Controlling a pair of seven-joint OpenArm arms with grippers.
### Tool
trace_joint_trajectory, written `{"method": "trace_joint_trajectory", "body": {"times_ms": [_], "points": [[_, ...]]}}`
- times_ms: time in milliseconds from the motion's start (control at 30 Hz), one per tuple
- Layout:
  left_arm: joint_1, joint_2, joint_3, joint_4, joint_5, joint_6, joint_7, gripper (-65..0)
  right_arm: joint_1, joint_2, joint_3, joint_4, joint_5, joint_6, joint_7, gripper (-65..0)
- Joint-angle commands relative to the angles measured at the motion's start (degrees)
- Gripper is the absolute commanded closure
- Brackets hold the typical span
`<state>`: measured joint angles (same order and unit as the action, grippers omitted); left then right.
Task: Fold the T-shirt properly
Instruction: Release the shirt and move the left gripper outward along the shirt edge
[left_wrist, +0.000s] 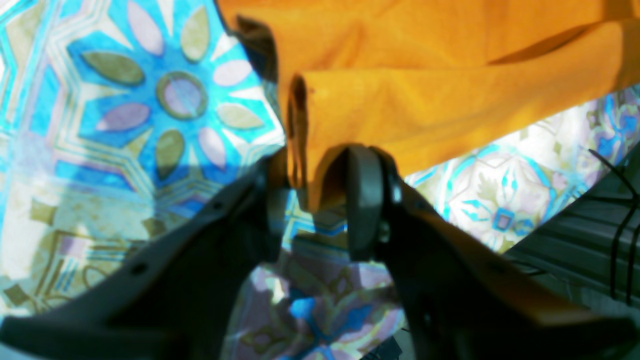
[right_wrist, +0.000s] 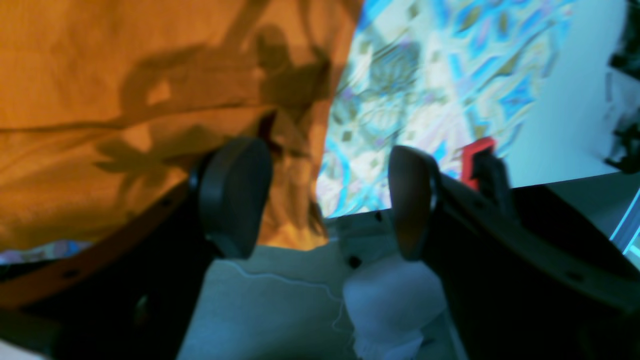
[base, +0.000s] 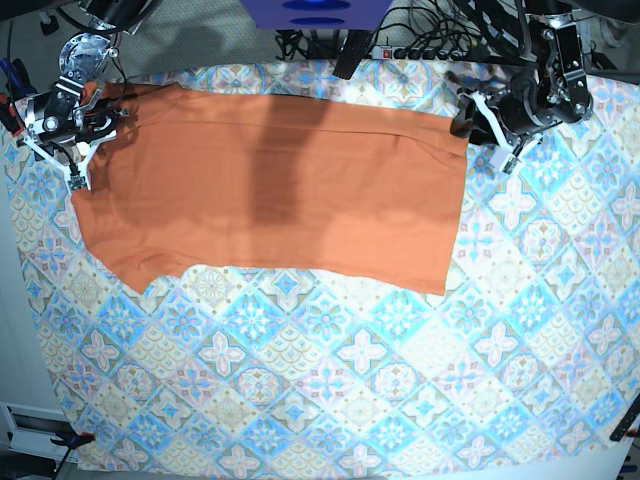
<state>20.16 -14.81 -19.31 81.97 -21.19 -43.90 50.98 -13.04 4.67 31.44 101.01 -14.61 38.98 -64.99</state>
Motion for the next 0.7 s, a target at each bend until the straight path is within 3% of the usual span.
{"method": "trace_joint_trajectory", "body": {"times_ms": [0,267,500,667], "points": [[0.5,-1.3,-0.6,-0.9,8.5,3.9,4.5,-22.9,0.3,0.7,0.3,1.6,-0.2,-0.1,0.2,-38.8],[0.4,-1.3,-0.7,-0.7,7.6,3.9,4.6,-22.9,0.4,0.7,0.2,2.4,-0.2,-0.1,0.2,-38.8],[0.4,-2.6,-0.7,-0.6,2.0,3.9,4.4,-23.1,0.4,0.7,0.2,2.4,-0.2,-0.1,0.2,-38.8],[0.4,-3.3,-0.6,-0.6,0.0,3.9,4.4,-38.1,0.4,0.7,0.2,2.4,-0.2,-0.1,0.2,-38.8]]}}
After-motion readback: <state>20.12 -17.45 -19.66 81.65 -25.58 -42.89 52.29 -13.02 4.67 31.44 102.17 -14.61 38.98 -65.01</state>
